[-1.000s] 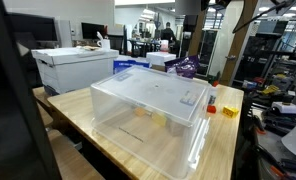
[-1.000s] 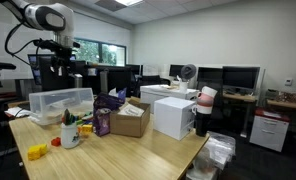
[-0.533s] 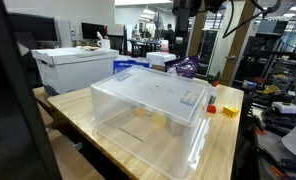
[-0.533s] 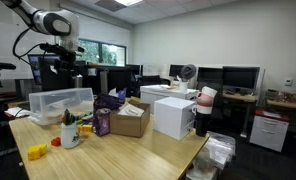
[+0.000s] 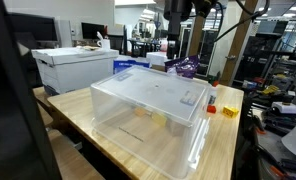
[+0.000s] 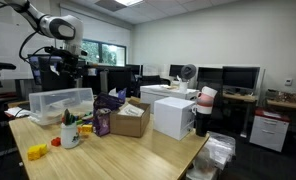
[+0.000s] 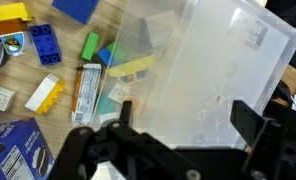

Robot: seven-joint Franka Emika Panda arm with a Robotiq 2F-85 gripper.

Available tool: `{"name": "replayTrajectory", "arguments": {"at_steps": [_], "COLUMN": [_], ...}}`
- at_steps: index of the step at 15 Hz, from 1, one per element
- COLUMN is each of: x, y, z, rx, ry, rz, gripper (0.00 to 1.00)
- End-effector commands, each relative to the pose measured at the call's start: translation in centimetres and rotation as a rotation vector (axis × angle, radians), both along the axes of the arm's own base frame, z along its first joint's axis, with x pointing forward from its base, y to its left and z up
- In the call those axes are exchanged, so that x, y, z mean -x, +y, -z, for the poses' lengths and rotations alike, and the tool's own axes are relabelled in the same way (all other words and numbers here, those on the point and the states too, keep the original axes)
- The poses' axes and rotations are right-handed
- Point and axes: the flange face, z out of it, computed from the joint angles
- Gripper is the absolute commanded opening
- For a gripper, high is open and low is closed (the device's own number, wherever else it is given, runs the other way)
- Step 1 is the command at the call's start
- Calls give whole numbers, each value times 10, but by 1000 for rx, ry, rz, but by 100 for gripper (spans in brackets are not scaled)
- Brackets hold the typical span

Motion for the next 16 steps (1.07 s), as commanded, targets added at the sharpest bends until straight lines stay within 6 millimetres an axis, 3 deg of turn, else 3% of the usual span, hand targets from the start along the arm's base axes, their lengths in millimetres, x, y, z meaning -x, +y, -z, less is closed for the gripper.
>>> {"name": "replayTrajectory", "arguments": {"at_steps": [1,8,12,15,16], "x": [-7,-13,-15,-16,-17], "y": [5,7,6,2,0], "z": [14,32,37,40,41], "rx": [-23,-19,-17,-18,-19], "ry": [40,79,91,97,99], "rz": [-32,-32,-30,-20,-15], "gripper": [100,100,93,80,66]}}
